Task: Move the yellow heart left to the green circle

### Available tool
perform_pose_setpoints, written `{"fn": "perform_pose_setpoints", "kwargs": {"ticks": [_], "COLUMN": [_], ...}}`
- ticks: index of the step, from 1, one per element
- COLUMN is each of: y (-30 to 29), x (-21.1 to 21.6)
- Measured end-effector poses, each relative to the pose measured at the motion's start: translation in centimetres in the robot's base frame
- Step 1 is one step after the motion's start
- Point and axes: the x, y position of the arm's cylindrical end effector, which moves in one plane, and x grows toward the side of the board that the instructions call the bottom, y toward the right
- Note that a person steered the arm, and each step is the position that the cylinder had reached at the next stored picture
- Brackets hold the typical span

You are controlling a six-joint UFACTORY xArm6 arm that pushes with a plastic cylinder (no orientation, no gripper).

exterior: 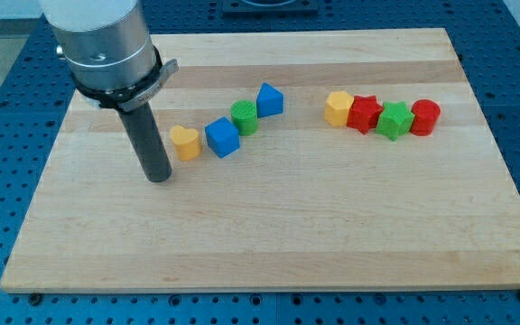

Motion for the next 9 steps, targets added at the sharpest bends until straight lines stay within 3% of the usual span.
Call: {"fn": "perform_pose_setpoints", "kwargs": {"ticks": [2, 4, 9], "y": [0.8, 1.4, 1.6], "x": [-2.6, -0.9, -6.0]}}
